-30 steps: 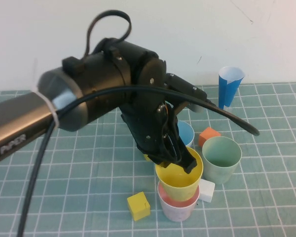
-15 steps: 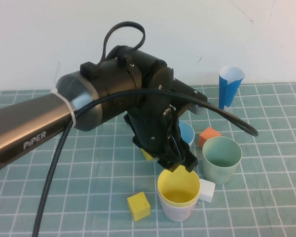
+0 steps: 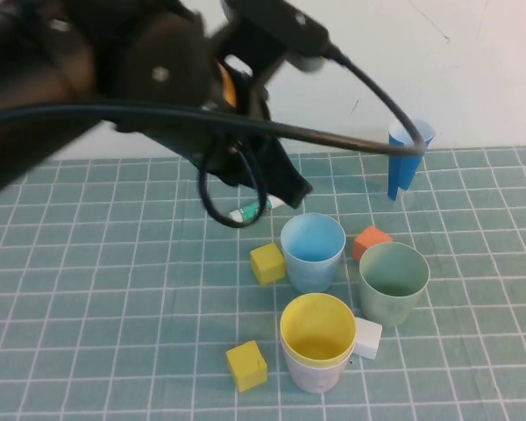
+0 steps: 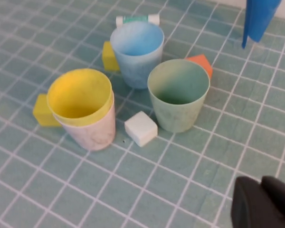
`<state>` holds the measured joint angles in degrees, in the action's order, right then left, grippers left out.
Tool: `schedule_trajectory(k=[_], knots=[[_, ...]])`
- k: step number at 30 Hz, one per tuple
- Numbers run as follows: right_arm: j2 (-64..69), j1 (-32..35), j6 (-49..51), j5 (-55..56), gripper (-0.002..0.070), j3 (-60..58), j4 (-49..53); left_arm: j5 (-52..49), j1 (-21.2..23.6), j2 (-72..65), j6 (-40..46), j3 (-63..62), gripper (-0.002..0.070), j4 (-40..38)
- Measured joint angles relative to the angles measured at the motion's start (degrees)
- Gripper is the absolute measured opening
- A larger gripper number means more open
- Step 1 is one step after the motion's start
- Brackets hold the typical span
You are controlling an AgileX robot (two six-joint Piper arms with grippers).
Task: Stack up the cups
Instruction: Pick up the blue cup
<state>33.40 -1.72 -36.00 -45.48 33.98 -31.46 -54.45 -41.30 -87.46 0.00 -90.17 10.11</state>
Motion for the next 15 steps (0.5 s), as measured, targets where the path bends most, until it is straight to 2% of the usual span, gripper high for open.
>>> schedule_trajectory(k=[7, 15], knots=[[17.26, -0.81, -3.81, -10.22, 0.0030, 16.91, 2.62, 4.57, 0.00, 13.41, -2.59, 9.56, 0.0002, 0.52], [31.44, -9.93, -4.98, -14.87, 0.0024, 28.78, 5.85, 12.58, 0.00, 29.51, -10.33, 29.47, 0.0002, 0.96]])
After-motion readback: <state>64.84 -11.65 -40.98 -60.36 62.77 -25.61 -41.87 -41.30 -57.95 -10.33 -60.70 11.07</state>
